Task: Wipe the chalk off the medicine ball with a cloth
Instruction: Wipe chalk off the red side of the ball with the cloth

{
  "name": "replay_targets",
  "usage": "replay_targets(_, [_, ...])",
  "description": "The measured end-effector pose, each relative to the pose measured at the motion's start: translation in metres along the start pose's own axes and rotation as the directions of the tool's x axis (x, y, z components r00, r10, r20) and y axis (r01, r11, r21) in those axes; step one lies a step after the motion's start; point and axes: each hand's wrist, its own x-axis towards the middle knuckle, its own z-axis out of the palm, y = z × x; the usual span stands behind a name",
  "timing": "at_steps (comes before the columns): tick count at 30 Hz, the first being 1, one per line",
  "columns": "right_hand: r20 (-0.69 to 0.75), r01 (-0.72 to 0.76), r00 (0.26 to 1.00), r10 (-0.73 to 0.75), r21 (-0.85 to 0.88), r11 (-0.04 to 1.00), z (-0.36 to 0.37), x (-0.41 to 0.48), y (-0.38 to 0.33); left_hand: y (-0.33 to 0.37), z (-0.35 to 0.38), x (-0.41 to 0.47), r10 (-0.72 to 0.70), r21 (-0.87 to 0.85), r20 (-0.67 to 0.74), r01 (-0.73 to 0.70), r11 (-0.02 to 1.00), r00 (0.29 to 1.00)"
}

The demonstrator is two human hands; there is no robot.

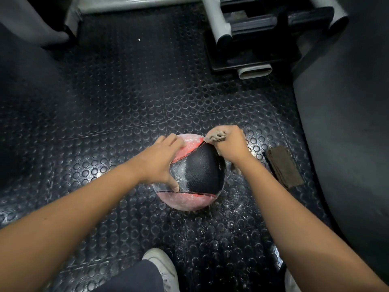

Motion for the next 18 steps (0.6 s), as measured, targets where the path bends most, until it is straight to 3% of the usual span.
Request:
replay_targets(3, [0.022,-0.010,1.000,0.009,0.072,0.997,-0.011,-0.019,0.015,-0.002,0.000,-0.001,-0.005,-0.023,0.003,0.005,1.000,1.000])
replay_targets(7, [-0.061,-0.122,0.991,0.120,-0.022,0.992,-0.008,-0.006,0.028,0.003,0.002,0.002,0.006,-0.022,-0.006,-0.006,1.000,1.000])
replay_targets(14, [-0.027,-0.027,0.999,0.029,0.078,0.997,-0.006,-0.037,0.015,-0.007,-0.001,0.001,-0.019,-0.061,-0.003,0.019,0.998,1.000])
replay_targets(18, [-0.107,-0.136,0.984,0.144,0.081,0.987,-0.006,-0.024,0.027,-0.002,0.001,0.005,0.004,-0.043,-0.014,-0.004,0.999,1.000])
